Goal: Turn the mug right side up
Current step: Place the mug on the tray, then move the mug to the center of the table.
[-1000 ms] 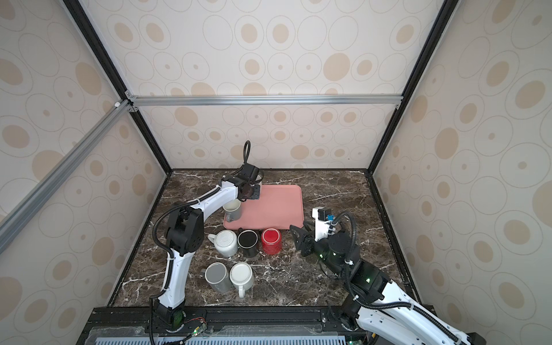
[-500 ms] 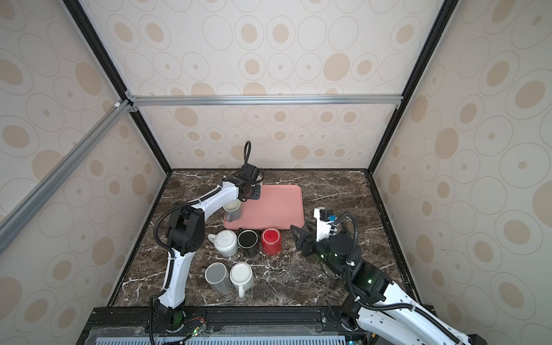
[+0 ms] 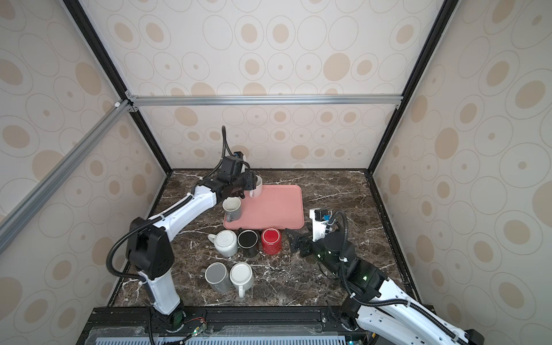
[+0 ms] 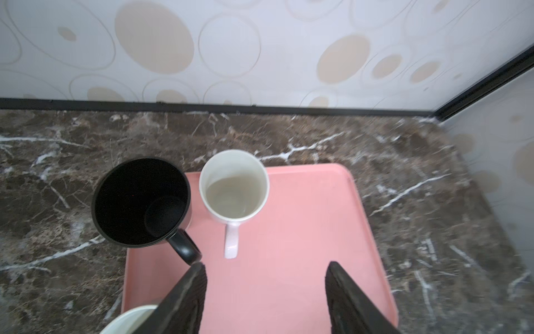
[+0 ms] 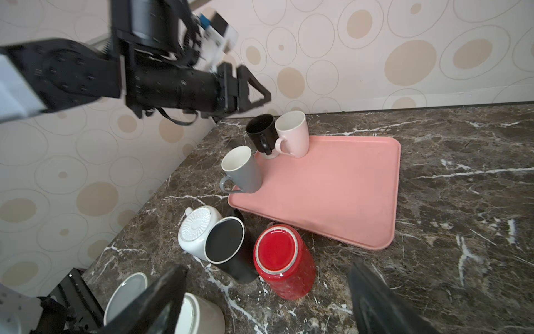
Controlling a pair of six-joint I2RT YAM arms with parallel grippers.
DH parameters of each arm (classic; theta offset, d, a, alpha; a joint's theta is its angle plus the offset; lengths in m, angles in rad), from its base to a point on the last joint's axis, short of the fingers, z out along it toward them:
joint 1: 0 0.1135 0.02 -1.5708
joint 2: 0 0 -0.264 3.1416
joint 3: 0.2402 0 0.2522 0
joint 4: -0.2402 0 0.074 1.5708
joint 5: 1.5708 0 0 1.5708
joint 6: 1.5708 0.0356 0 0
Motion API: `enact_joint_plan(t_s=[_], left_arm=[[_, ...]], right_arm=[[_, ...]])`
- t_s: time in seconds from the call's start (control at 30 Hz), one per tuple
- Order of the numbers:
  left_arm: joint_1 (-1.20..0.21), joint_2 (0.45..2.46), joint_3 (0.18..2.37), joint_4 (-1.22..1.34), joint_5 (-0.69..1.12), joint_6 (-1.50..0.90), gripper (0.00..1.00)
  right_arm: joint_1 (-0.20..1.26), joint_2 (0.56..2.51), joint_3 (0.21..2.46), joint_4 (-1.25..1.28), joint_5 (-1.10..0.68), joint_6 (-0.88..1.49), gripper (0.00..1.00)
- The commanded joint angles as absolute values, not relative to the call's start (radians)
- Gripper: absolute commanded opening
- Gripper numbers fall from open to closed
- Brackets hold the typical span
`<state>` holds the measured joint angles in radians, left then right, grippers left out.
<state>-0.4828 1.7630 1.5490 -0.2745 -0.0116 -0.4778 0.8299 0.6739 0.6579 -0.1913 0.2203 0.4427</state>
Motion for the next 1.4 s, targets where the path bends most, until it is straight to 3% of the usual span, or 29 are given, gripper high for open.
enact_joint_plan(t_s=[0.0, 0.1, 0.13, 0.6, 1.0, 1.37], left_arm=[[-0.487, 1.645, 1.415, -0.127, 0.092, -0.536, 0.73], [-0.489, 1.517, 1.255, -0.014, 0.157, -0.583, 0.96], [-0.489, 1.474, 1.205, 0.018, 0.174, -0.596, 0.99], [-0.489, 1.031, 0.697, 0.348, 0.222, -0.715, 0.99], [-0.489, 0.884, 0.587, 0.308, 0.190, -0.696, 0.99], [-0.490, 0.848, 0.549, 0.296, 0.176, -0.681, 1.00]], right_arm=[[0.828, 0.726, 0.681, -0.239, 0.202, 0.460, 0.93], [0.829, 0.800, 0.699, -0.262, 0.194, 0.471, 0.96], [0.828, 0.827, 0.702, -0.262, 0.192, 0.474, 0.96], [0.829, 1.201, 0.805, -0.182, 0.151, 0.542, 1.00], [0.834, 1.463, 0.952, -0.216, 0.221, 0.583, 1.00], [0.845, 1.573, 1.005, -0.247, 0.242, 0.633, 1.00]])
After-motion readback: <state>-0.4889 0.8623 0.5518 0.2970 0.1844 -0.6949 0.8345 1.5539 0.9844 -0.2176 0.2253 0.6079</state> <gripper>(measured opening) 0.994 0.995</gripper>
